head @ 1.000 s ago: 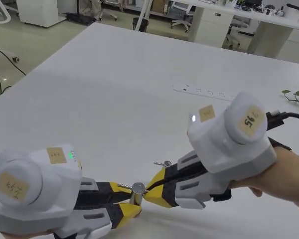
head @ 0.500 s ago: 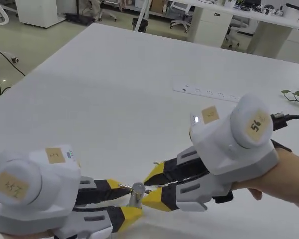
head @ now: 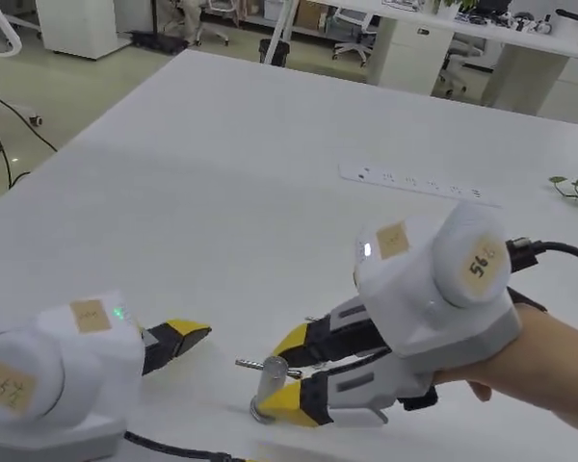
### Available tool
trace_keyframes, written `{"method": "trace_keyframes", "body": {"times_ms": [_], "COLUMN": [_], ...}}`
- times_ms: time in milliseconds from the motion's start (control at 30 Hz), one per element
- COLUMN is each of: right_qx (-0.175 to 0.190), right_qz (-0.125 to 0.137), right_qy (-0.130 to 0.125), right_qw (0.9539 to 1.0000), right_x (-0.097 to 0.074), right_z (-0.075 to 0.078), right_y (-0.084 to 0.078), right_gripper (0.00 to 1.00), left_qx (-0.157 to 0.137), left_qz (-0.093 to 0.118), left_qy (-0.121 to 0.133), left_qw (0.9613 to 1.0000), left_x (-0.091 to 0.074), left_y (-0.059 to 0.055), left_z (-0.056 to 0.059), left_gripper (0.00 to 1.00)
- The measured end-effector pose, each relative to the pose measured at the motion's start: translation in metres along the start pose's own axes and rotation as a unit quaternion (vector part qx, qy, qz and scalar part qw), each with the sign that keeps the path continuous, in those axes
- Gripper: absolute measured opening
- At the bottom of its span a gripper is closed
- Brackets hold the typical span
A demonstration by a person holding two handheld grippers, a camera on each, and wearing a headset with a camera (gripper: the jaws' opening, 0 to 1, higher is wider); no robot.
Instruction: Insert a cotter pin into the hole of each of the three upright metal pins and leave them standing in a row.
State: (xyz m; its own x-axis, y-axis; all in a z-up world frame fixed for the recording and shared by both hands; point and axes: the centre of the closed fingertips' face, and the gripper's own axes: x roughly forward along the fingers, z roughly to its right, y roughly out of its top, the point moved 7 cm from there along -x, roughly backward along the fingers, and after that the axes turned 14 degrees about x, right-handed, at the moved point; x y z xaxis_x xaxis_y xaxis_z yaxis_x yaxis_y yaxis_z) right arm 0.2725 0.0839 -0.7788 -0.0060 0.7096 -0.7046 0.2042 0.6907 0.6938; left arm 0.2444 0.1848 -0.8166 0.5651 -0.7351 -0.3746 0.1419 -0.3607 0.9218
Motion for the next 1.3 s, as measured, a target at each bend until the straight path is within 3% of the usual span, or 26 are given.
{"method": "trace_keyframes", "body": {"times_ms": [300, 400, 667, 933, 1167, 1300], "right_qx": [-0.015, -0.001, -0.015, -0.015, 0.008, 0.009], "right_qz": [0.011, 0.018, 0.008, 0.023, 0.019, 0.013], "right_qy": [-0.010, -0.012, -0.006, -0.005, -0.015, -0.029], "right_qw": [0.9998, 0.9998, 0.9998, 0.9996, 0.9997, 0.9995], "right_x": [0.003, 0.003, -0.001, -0.036, -0.071, -0.091], "right_z": [0.004, 0.004, 0.003, 0.003, 0.007, 0.011], "right_y": [0.001, 0.000, -0.001, -0.016, -0.047, -0.065], "right_gripper": [0.15, 0.14, 0.12, 0.12, 0.12, 0.12], "left_qx": [-0.008, -0.040, -0.030, -0.023, -0.008, -0.020], "left_qz": [-0.016, -0.013, -0.014, -0.016, -0.027, -0.028], "left_qy": [0.006, 0.013, 0.016, 0.013, 0.002, 0.001], "left_qw": [0.9998, 0.9991, 0.9993, 0.9995, 0.9996, 0.9994], "left_x": [-0.002, -0.003, -0.006, -0.008, -0.005, -0.005], "left_y": [-0.006, -0.006, -0.001, 0.007, 0.011, 0.008], "left_z": [-0.001, -0.003, -0.004, -0.004, -0.005, -0.009], "left_gripper": [0.99, 0.97, 0.95, 0.96, 0.96, 0.96]}}
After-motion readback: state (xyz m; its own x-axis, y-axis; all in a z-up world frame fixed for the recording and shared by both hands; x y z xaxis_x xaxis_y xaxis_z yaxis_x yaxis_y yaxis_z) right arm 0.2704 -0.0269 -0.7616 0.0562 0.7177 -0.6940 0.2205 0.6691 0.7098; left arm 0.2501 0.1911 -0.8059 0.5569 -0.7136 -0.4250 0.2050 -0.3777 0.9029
